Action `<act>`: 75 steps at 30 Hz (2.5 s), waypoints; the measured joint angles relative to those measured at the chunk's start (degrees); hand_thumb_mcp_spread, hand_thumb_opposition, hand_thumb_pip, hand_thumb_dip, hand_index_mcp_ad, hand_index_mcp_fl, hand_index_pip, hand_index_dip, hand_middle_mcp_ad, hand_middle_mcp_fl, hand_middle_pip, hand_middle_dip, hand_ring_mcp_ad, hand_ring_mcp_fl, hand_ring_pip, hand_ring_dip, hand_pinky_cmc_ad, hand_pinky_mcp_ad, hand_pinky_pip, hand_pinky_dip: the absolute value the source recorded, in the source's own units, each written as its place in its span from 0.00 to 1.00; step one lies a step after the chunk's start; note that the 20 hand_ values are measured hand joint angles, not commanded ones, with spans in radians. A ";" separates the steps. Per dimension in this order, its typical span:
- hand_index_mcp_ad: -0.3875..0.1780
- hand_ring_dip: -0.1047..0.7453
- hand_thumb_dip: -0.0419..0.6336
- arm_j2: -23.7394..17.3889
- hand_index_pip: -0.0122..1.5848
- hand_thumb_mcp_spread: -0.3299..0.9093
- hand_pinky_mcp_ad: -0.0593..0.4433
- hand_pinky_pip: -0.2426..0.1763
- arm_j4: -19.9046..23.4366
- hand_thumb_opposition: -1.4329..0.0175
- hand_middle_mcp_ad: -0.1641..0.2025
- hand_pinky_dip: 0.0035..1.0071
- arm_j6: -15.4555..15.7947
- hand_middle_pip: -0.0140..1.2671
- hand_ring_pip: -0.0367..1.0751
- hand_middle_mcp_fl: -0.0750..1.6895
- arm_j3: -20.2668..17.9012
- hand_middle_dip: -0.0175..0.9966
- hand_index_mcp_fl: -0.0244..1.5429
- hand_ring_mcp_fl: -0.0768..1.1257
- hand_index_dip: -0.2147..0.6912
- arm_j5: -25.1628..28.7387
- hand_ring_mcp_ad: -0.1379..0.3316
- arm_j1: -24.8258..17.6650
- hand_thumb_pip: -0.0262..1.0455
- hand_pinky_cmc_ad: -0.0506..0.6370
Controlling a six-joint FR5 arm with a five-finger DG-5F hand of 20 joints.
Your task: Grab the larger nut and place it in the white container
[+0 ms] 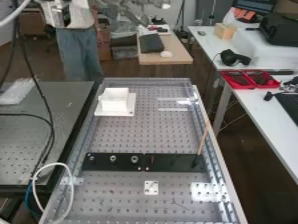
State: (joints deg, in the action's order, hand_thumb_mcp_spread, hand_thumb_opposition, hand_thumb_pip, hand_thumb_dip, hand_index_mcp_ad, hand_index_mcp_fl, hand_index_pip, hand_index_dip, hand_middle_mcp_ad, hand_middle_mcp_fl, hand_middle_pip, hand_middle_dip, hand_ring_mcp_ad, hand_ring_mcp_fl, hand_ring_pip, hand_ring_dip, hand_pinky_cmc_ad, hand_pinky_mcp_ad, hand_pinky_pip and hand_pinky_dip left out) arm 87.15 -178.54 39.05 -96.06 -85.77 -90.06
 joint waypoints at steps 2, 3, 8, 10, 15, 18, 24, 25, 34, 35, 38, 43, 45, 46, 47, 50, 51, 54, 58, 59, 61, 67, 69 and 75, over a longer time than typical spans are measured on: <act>0.64 0.28 0.14 -0.56 0.06 0.44 0.73 0.40 1.03 0.51 0.56 0.65 -0.35 0.11 0.11 0.07 -1.80 0.24 0.04 0.07 0.23 1.54 0.62 -0.19 0.46 0.55; 0.64 0.28 0.13 -0.75 0.06 0.44 0.75 0.40 1.39 0.50 0.57 0.66 -0.47 0.11 0.11 0.07 -2.42 0.24 0.04 0.07 0.23 2.10 0.64 -0.26 0.46 0.56; 0.64 0.30 0.18 -2.44 0.07 0.44 0.77 0.37 5.06 0.47 0.61 0.67 -2.07 0.12 0.11 0.10 -8.17 0.25 0.05 0.07 0.23 7.50 0.67 -0.84 0.48 0.58; 0.63 0.30 0.18 -2.94 0.07 0.44 0.77 0.36 6.84 0.48 0.60 0.69 -2.81 0.12 0.11 0.10 -10.38 0.25 0.05 0.07 0.23 9.38 0.67 -1.04 0.51 0.58; 0.64 0.31 0.20 -3.81 0.07 0.44 0.77 0.36 12.63 0.46 0.60 0.70 -4.17 0.12 0.11 0.11 -16.47 0.25 0.05 0.07 0.21 15.36 0.67 -1.72 0.55 0.61; 0.64 0.31 0.20 -4.16 0.08 0.44 0.77 0.36 17.03 0.46 0.60 0.70 -3.80 0.12 0.11 0.11 -20.55 0.25 0.06 0.07 0.21 19.54 0.67 -2.29 0.56 0.61; 0.64 0.31 0.25 -3.90 0.18 0.44 0.77 0.36 24.39 0.43 0.60 0.71 -2.17 0.12 0.12 0.11 -27.75 0.25 0.06 0.06 0.19 27.46 0.68 -3.02 0.63 0.61; 0.64 0.31 0.25 -3.57 0.21 0.44 0.77 0.36 24.90 0.43 0.60 0.71 -2.12 0.12 0.12 0.11 -28.30 0.25 0.06 0.06 0.19 28.12 0.68 -3.02 0.64 0.61; 0.58 0.31 0.32 1.82 0.54 0.45 0.77 0.32 27.21 0.40 0.61 0.71 -4.39 0.12 0.13 0.07 -30.88 0.25 0.06 0.07 0.19 31.09 0.68 -2.13 0.67 0.61; 0.57 0.31 0.32 2.61 0.57 0.46 0.77 0.32 28.06 0.40 0.60 0.71 -4.67 0.12 0.13 0.06 -31.28 0.25 0.06 0.07 0.19 31.39 0.68 -2.07 0.67 0.61; 0.56 0.31 0.32 4.54 0.68 0.47 0.77 0.32 30.08 0.40 0.61 0.71 -5.44 0.12 0.13 0.05 -32.08 0.25 0.06 0.06 0.19 32.11 0.68 -2.07 0.68 0.61; 0.53 0.31 0.32 7.64 0.80 0.48 0.77 0.32 35.61 0.39 0.61 0.71 -6.15 0.12 0.13 0.04 -33.57 0.25 0.06 0.06 0.20 33.45 0.68 -2.44 0.68 0.61; 0.53 0.31 0.33 8.82 0.84 0.48 0.77 0.32 37.92 0.39 0.61 0.71 -6.13 0.12 0.13 0.04 -34.10 0.25 0.04 0.06 0.21 33.80 0.68 -2.66 0.68 0.61; 0.52 0.31 0.32 9.69 0.86 0.48 0.77 0.32 39.51 0.38 0.61 0.71 -6.08 0.12 0.13 0.04 -34.46 0.25 0.04 0.06 0.23 33.99 0.68 -2.84 0.68 0.61; 0.51 0.31 0.33 10.50 0.88 0.48 0.77 0.32 40.91 0.38 0.61 0.71 -5.93 0.12 0.13 0.05 -34.78 0.25 0.04 0.07 0.24 34.06 0.68 -3.02 0.68 0.61; 0.51 0.31 0.32 11.95 0.91 0.48 0.77 0.32 43.07 0.38 0.61 0.71 -5.29 0.12 0.13 0.04 -35.24 0.25 0.03 0.07 0.26 34.06 0.68 -3.31 0.69 0.61; 0.50 0.31 0.33 12.19 0.92 0.48 0.77 0.32 43.47 0.38 0.61 0.71 -5.12 0.12 0.13 0.04 -35.31 0.25 0.03 0.07 0.26 34.05 0.68 -3.36 0.69 0.61; 0.50 0.30 0.32 13.53 0.95 0.49 0.77 0.32 45.46 0.38 0.61 0.71 -3.94 0.12 0.14 0.04 -35.62 0.25 0.03 0.06 0.26 33.86 0.68 -3.53 0.70 0.61; 0.50 0.30 0.34 14.72 0.97 0.49 0.77 0.32 47.60 0.38 0.60 0.71 -2.12 0.12 0.16 0.04 -35.96 0.25 0.03 0.06 0.27 33.32 0.68 -3.48 0.70 0.61; 0.48 0.30 0.34 15.04 0.97 0.49 0.77 0.32 48.19 0.38 0.61 0.71 -1.63 0.12 0.16 0.04 -36.04 0.25 0.03 0.06 0.28 33.08 0.68 -3.37 0.71 0.61; 0.47 0.30 0.34 15.50 0.98 0.51 0.77 0.32 48.65 0.37 0.61 0.71 -1.29 0.12 0.17 0.04 -36.05 0.25 0.03 0.06 0.27 32.71 0.69 -3.10 0.72 0.61; 0.47 0.28 0.34 17.39 0.98 0.51 0.77 0.33 49.46 0.37 0.61 0.71 0.01 0.12 0.18 0.04 -35.24 0.24 0.03 0.07 0.27 30.74 0.68 -2.56 0.74 0.61; 0.47 0.28 0.34 18.09 0.98 0.51 0.77 0.33 50.10 0.37 0.60 0.71 0.65 0.12 0.18 0.04 -34.98 0.24 0.03 0.07 0.27 29.93 0.68 -2.39 0.74 0.61; 0.47 0.26 0.37 19.74 0.98 0.50 0.77 0.33 52.06 0.36 0.60 0.75 1.10 0.12 0.21 0.04 -34.98 0.23 0.03 0.07 0.27 28.57 0.68 -1.74 0.76 0.61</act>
State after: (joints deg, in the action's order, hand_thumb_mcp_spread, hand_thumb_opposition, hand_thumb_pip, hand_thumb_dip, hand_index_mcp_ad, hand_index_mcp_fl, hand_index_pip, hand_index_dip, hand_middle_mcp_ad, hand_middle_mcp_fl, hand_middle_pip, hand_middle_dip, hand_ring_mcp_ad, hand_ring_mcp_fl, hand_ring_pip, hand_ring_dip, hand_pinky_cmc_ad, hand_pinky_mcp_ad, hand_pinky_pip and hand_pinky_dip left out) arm 106.89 -126.48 40.16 -131.04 -57.20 -91.79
